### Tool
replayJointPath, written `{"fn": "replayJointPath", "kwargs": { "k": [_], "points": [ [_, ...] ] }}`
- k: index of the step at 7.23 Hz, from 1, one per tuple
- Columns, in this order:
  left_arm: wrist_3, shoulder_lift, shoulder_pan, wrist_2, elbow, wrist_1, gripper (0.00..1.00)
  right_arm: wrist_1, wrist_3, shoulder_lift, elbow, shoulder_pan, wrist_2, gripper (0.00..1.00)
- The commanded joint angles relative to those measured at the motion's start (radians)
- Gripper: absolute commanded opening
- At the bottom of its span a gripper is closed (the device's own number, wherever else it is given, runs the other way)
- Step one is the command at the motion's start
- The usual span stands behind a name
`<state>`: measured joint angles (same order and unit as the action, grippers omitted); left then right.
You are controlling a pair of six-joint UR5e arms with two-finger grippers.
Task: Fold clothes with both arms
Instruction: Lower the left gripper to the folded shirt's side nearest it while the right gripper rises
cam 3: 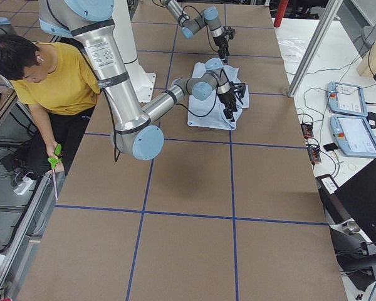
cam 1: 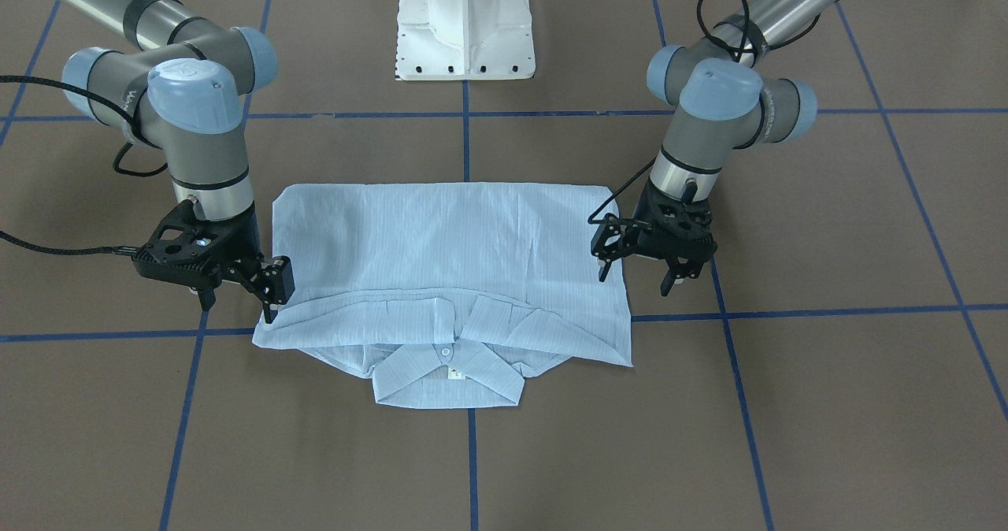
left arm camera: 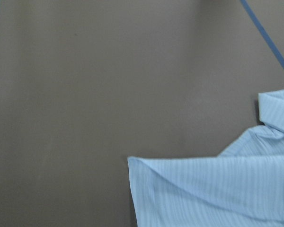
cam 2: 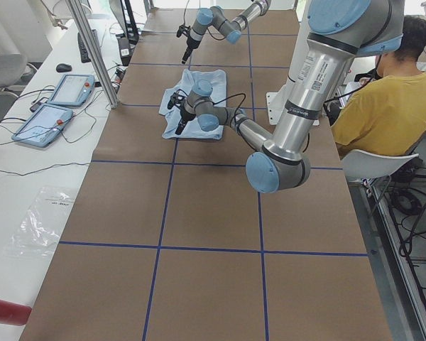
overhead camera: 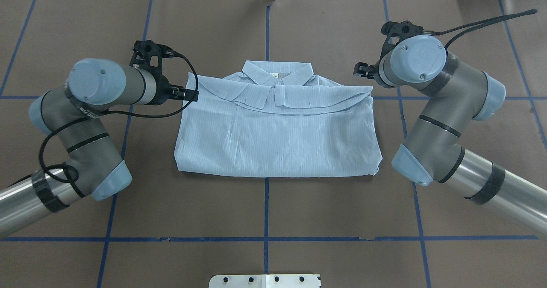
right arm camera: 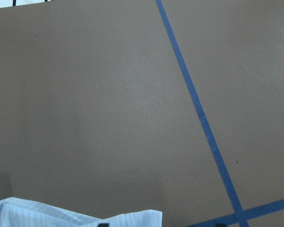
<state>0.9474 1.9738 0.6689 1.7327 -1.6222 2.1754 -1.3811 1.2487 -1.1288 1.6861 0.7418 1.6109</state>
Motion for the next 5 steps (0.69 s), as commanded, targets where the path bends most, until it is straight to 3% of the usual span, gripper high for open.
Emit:
{"fn": "replayJointPath", "kwargs": {
  "k": [1, 3, 4, 5],
  "points": [
    [0.095, -0.125, -0.101, 0.015, -0.126, 0.02, 1.0, 0.001, -0.009, -0.011, 0.02, 0.005, 0.014, 1.0],
    [0.167, -0.145, -0.194, -0.04, -0.142, 0.02, 1.0, 0.001, -0.009, -0.012, 0.02, 0.004, 0.009, 1.0],
    [0.192, -0.144, -0.219, -0.056, -0.142, 0.02, 0.92, 0.001, -0.006, -0.012, 0.02, 0.004, 0.006, 1.0],
    [0.201, -0.144, -0.229, -0.061, -0.14, 0.02, 0.76, 0.001, -0.008, -0.016, 0.02, 0.004, 0.004, 1.0]
  ]
}}
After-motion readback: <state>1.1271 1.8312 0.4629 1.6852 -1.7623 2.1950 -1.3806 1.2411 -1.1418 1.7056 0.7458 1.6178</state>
